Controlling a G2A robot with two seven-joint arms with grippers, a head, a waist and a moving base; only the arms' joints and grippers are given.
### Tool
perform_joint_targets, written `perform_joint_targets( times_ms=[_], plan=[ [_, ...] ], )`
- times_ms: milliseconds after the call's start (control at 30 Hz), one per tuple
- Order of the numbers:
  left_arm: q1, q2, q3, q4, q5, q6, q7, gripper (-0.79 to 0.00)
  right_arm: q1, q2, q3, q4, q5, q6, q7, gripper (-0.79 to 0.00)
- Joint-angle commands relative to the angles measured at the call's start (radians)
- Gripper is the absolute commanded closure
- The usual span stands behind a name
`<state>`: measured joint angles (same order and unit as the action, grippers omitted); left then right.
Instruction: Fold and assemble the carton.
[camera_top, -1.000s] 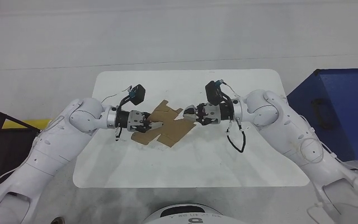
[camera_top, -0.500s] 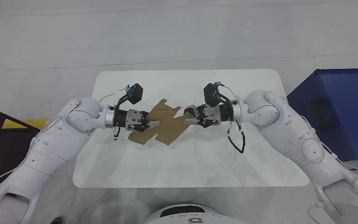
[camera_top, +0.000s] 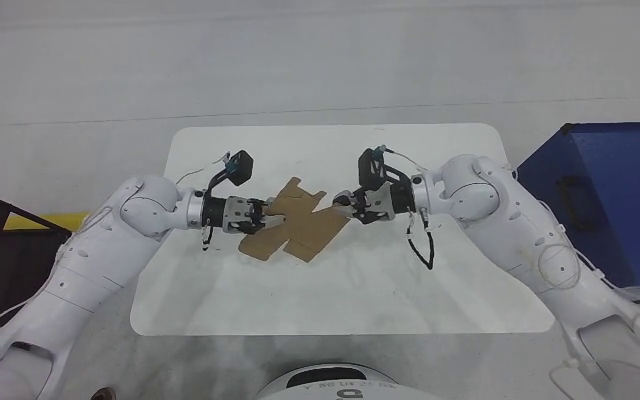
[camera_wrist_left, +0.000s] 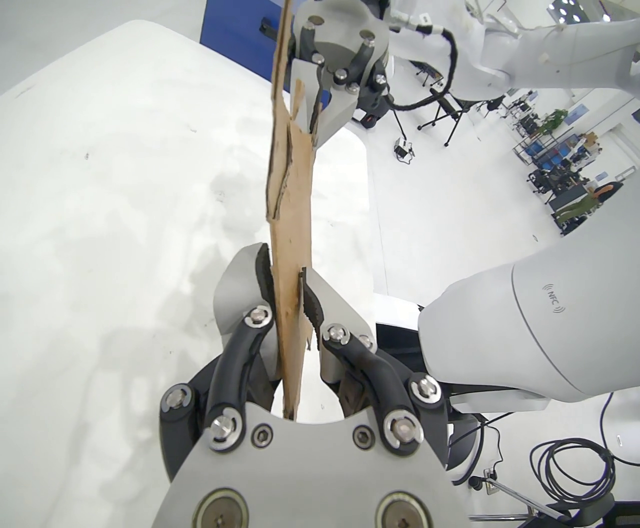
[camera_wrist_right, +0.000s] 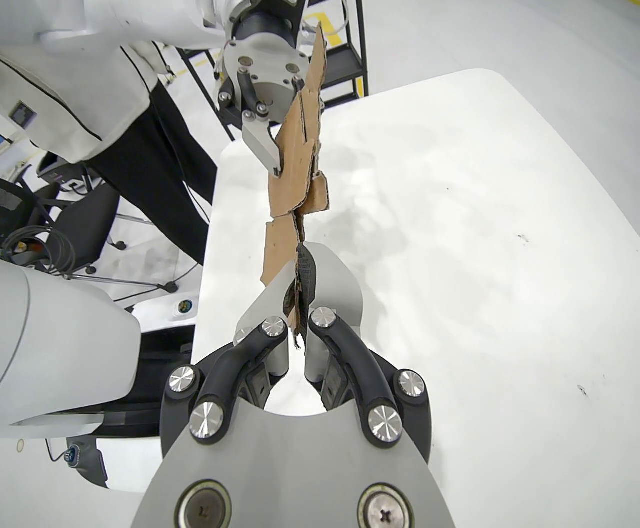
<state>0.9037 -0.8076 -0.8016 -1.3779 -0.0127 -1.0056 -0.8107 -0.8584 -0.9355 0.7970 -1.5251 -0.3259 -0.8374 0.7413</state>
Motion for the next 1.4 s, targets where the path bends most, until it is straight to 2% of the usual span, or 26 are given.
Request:
perform_joint_targets(
  times_ms=[0, 133, 333, 567, 767, 867, 1100, 1200, 1367],
  plan=[
    [-0.006, 0.002, -0.013, 0.037, 0.011, 0.01, 0.007, -0.785, 0.014, -0.005, -0.008, -0.008, -0.016, 0.009, 0.006, 0.0],
    [-0.004, 0.012, -0.056, 0.078, 0.105, 0.041, 0.031, -0.785, 0.04, -0.012, -0.012, -0.017, -0.039, 0.016, 0.004, 0.0],
    [0.044, 0.026, -0.105, 0.032, 0.207, 0.059, 0.092, -0.785, 0.066, -0.03, -0.046, -0.019, -0.094, 0.044, 0.004, 0.0],
    [0.07, 0.015, -0.065, -0.103, 0.313, 0.116, 0.087, -0.785, 0.1, -0.057, -0.092, -0.015, -0.112, 0.056, -0.015, 0.0],
    [0.039, -0.013, 0.0, -0.138, 0.322, 0.135, 0.08, -0.785, 0.123, -0.08, -0.126, -0.005, -0.123, 0.074, -0.026, 0.0],
    [0.019, -0.026, 0.028, -0.13, 0.308, 0.134, 0.07, -0.785, 0.13, -0.089, -0.139, 0.008, -0.153, 0.105, -0.027, 0.0],
    [-0.016, -0.05, 0.068, -0.084, 0.289, 0.127, 0.062, -0.785, 0.121, -0.095, -0.134, 0.031, -0.097, 0.038, -0.061, 0.0],
    [-0.023, -0.053, 0.069, -0.056, 0.293, 0.122, 0.065, -0.785, 0.111, -0.091, -0.119, 0.056, -0.032, -0.006, -0.069, 0.0],
    [-0.018, -0.05, 0.055, -0.032, 0.327, 0.119, 0.067, -0.785, 0.104, -0.083, -0.107, 0.082, 0.051, -0.033, -0.019, 0.0]
  ],
)
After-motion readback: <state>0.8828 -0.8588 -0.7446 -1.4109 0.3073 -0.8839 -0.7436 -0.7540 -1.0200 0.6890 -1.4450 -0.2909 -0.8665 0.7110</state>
